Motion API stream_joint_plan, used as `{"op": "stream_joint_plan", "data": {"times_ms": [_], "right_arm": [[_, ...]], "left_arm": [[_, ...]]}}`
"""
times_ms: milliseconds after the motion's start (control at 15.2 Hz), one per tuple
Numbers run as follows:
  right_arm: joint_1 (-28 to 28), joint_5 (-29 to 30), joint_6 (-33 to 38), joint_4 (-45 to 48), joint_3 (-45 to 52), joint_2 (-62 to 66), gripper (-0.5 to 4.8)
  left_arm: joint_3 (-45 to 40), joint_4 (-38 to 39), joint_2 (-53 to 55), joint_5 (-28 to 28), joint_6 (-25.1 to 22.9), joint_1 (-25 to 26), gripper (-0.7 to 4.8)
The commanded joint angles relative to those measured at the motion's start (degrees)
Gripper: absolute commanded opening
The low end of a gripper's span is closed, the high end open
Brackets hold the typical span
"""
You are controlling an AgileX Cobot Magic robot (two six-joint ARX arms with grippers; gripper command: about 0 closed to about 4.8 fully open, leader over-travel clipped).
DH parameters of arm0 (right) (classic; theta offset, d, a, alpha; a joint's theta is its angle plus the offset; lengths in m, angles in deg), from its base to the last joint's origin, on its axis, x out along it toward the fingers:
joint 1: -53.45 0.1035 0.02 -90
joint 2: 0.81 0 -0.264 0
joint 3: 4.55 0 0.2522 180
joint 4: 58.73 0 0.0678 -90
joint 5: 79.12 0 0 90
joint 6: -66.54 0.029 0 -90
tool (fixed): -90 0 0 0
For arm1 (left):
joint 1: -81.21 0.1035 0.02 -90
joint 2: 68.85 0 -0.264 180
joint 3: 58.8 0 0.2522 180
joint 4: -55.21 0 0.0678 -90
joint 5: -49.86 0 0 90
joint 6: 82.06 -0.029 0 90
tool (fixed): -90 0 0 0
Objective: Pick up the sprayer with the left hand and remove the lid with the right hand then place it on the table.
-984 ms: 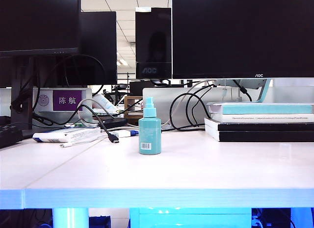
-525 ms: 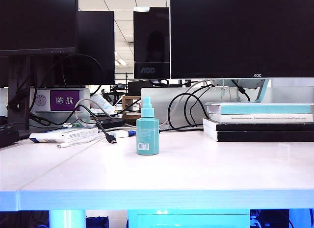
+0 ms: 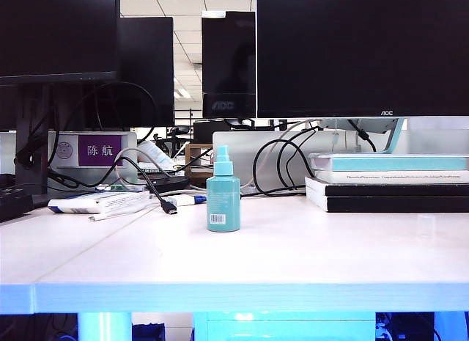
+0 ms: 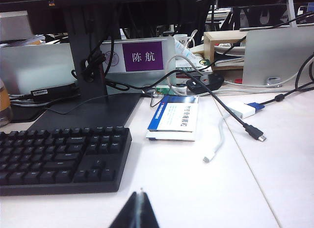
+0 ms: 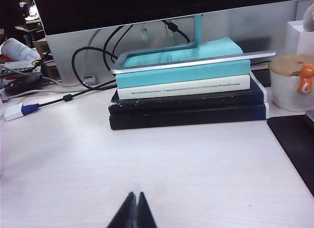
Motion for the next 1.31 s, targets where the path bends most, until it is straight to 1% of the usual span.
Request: {"op": "stream_joint_plan", "data": {"times_ms": [66,131,262,328,394,459,656,722,787,853,918,984,1050,1181,1246,1312], "right_arm": [[-0.04,0.07,0.28,0.61,0.35,-0.68,0.00],[-0.74,0.09,0.26,0.61,0.35,-0.68,0.00],[-3.21,0.26,0.26,0.61,0.35,-0.68,0.00],[-4.76,0.22,0.26,0.63,0.35,-0.68,0.00],[-4.85,-0.09,0.26,0.61,0.35,-0.68,0.00],[-4.94,0.07,0.28,0.63,0.35,-0.68,0.00],[-4.92,-0.20,0.26,0.57,0.35,-0.68,0.00],[-4.90,0.04,0.28,-0.44,0.35,-0.68,0.00],[-4.87,2.25,0.26,-2.60,0.37,-0.68,0.00],[-4.87,5.27,0.26,-2.73,0.37,-0.68,0.00],[-4.85,7.74,0.26,-0.98,0.37,-0.68,0.00],[-4.96,8.57,0.26,0.85,0.37,-0.68,0.00],[-5.03,8.41,0.24,2.03,0.37,-0.68,0.00],[-5.03,8.22,0.26,4.33,0.37,-0.68,0.00],[-5.20,8.15,0.24,4.20,0.37,-0.68,0.00],[-7.30,8.07,0.26,1.33,0.37,-0.68,0.00]], "left_arm": [[0.04,-0.28,-0.96,0.20,0.20,0.17,-0.05],[0.04,-0.09,-0.96,1.31,0.20,1.79,-0.05],[0.07,-0.09,-0.96,2.23,0.20,7.26,-0.05],[0.04,-0.07,-0.96,2.73,0.20,12.87,-0.05],[0.04,-0.07,-0.96,1.77,0.20,15.89,-0.05],[0.04,-0.07,-0.96,0.09,0.22,17.53,-0.05],[0.04,0.94,-0.96,-0.04,0.22,17.46,-0.05],[0.04,4.17,-0.96,1.42,0.22,17.46,-0.05],[0.04,6.47,-0.96,6.54,0.20,17.46,-0.05],[0.04,6.03,-0.96,11.54,0.20,17.44,-0.06],[0.04,4.24,-0.96,14.58,0.20,17.44,-0.05],[0.04,3.19,-0.96,15.63,0.20,17.44,-0.05],[0.04,2.54,-0.96,15.58,0.17,17.44,-0.05],[0.04,-1.55,-0.96,15.19,0.20,17.46,-0.05],[0.04,-3.06,-0.96,15.17,0.22,17.46,-0.05],[0.04,-2.08,-0.96,14.25,0.20,17.49,-0.05]]}}
